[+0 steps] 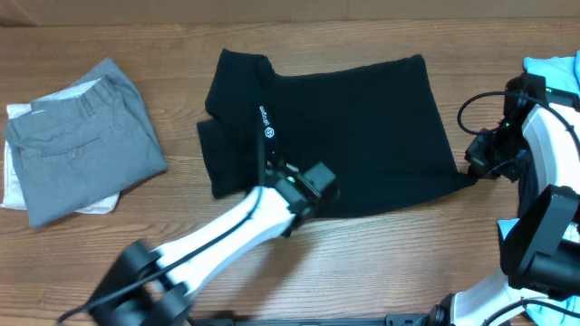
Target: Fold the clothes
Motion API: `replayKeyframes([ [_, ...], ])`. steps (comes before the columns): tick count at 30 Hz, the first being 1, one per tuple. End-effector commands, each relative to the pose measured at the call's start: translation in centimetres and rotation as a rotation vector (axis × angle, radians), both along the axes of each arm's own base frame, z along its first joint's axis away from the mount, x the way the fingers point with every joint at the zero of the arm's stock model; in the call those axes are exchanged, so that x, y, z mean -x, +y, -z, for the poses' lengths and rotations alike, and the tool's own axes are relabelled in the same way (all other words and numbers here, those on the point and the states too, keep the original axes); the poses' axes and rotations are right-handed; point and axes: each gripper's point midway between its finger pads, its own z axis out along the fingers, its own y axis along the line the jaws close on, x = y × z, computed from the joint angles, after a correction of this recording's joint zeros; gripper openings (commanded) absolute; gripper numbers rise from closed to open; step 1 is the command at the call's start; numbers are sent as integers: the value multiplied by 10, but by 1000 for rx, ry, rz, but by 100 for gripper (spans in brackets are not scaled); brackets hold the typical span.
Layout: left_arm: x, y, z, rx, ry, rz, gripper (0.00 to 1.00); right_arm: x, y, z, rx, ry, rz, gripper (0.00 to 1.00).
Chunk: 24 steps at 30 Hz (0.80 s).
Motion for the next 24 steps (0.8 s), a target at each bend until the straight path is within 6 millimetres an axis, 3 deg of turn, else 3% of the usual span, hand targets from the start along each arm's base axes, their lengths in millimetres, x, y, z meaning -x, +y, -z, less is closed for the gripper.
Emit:
replayKeyframes([
  [1, 5, -16, -33, 293, 82, -36, 5, 2, -5, -4, -16, -18, 17, 4],
  [4, 15, -11, -43, 454, 195, -93, 4, 5, -7, -4, -19, -8, 27, 4],
  [7, 19, 11, -42, 460, 252, -190, 4, 5, -7, -4, -18, -9, 27, 4],
  [9, 25, 15, -43, 491, 302, -204, 4, 5, -7, -4, -19, -8, 27, 4],
  [17, 52, -26, -60, 767, 499, -128, 6, 11, -19, -5, 10, 5, 60, 4],
  [20, 66, -29, -58, 767, 558, -131, 30, 12, -20, -5, 9, 8, 64, 4],
  [21, 71, -26, -55, 743, 572, -134, 54, 12, -20, -5, 9, 6, 63, 4],
  [22, 70, -18, -49, 693, 556, -140, 59, 10, -20, -5, 11, 1, 63, 4],
  [24, 56, 5, -39, 568, 463, -218, 59, 10, -20, -5, 11, -1, 64, 4],
])
